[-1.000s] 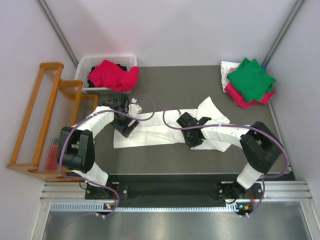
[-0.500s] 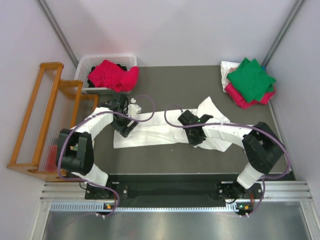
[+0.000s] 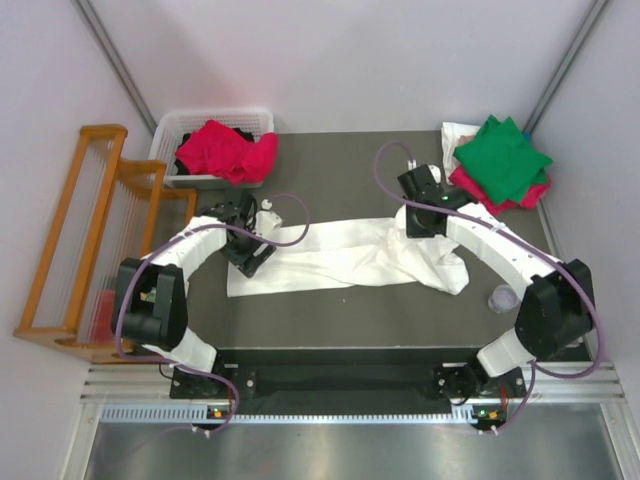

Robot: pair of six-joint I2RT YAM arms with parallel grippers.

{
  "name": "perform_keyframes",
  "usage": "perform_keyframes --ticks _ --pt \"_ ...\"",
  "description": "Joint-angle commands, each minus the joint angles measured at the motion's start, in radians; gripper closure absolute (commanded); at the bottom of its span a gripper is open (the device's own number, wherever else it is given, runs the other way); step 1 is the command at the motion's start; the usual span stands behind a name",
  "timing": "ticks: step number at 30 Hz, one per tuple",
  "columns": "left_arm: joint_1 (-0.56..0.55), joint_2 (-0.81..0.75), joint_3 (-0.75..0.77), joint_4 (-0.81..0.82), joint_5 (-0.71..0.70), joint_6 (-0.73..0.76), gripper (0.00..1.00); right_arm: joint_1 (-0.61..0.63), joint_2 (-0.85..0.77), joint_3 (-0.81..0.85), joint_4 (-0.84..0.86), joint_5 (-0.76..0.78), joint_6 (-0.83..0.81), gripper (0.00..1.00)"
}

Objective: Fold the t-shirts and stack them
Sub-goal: Fold the tshirt

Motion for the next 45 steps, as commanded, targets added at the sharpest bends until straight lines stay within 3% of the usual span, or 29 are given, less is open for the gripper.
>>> perform_keyframes --ticks 1,13,24,39,41,42,43,45 --pt "-0.002 -0.051 0.002 0.014 -0.004 0.014 0.16 -0.012 0.088 0.033 0.018 0.013 -0.006 1.00" --pt "-0.002 -0.064 -0.014 0.014 -0.004 0.026 0.16 -0.137 0.267 0.166 0.035 0.203 -0.026 1.00" --pt "-0.003 -0.062 -0.027 0.020 -0.004 0.029 0.16 -0.203 0.374 0.223 0.070 0.145 -0.031 1.00" --pt "-0.004 -0.067 -0.014 0.002 -0.004 0.031 0.16 -0.289 0.586 0.407 0.016 0.288 -0.012 1.00" --pt "-0.002 -0.068 -0.012 0.000 -0.004 0.031 0.16 -0.296 0.589 0.421 0.018 0.280 -0.008 0.84" --pt "-0.002 -0.068 -0.012 -0.001 -0.004 0.029 0.16 -0.295 0.592 0.427 0.009 0.272 -0.006 0.71" --pt "-0.002 -0.068 -0.011 -0.001 -0.004 0.031 0.16 -0.295 0.593 0.430 0.003 0.271 -0.003 0.48" --pt "-0.002 -0.065 -0.010 0.002 -0.004 0.029 0.16 -0.295 0.581 0.416 0.000 0.263 0.000 0.31"
